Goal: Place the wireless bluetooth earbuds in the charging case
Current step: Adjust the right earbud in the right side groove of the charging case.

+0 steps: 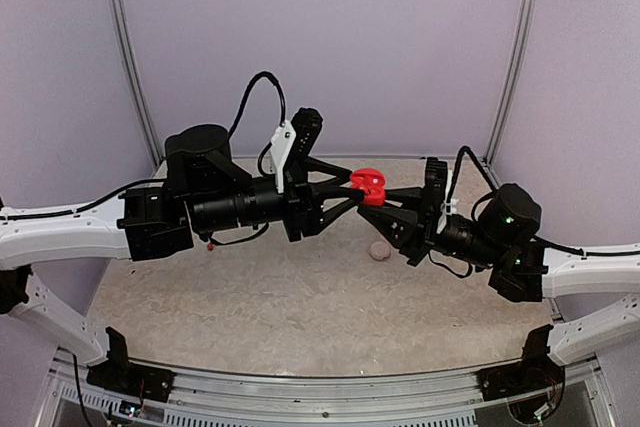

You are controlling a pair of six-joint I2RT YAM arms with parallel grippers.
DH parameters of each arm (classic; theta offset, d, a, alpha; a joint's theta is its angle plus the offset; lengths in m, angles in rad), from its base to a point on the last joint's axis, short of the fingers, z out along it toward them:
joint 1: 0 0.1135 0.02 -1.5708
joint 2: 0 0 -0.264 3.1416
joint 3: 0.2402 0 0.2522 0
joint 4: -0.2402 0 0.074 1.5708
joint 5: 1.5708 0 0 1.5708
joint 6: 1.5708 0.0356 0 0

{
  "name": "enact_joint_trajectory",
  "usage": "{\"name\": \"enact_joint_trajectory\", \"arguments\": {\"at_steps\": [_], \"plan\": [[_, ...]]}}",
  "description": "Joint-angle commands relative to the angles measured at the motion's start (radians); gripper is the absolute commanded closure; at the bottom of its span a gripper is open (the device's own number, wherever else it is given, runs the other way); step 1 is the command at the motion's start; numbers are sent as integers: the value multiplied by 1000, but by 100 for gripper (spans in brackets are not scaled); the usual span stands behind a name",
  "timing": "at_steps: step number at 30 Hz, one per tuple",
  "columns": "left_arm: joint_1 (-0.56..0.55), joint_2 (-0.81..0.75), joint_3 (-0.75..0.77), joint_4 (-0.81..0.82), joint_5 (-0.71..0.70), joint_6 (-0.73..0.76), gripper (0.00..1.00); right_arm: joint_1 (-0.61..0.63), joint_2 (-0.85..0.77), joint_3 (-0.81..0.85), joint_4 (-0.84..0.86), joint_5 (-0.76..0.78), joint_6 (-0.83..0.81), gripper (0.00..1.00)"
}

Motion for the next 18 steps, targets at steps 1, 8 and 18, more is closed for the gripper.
{"name": "enact_joint_trajectory", "arguments": {"at_steps": [1,8,18], "plan": [[6,12,30,7,15,8,57,6,-6,25,3,-13,10,99],[15,4,15,15,20,8,67,5,-9,23,7,-20,10,99],[23,1,12,17,48,11,73,6,-9,23,14,-40,12,99]]}}
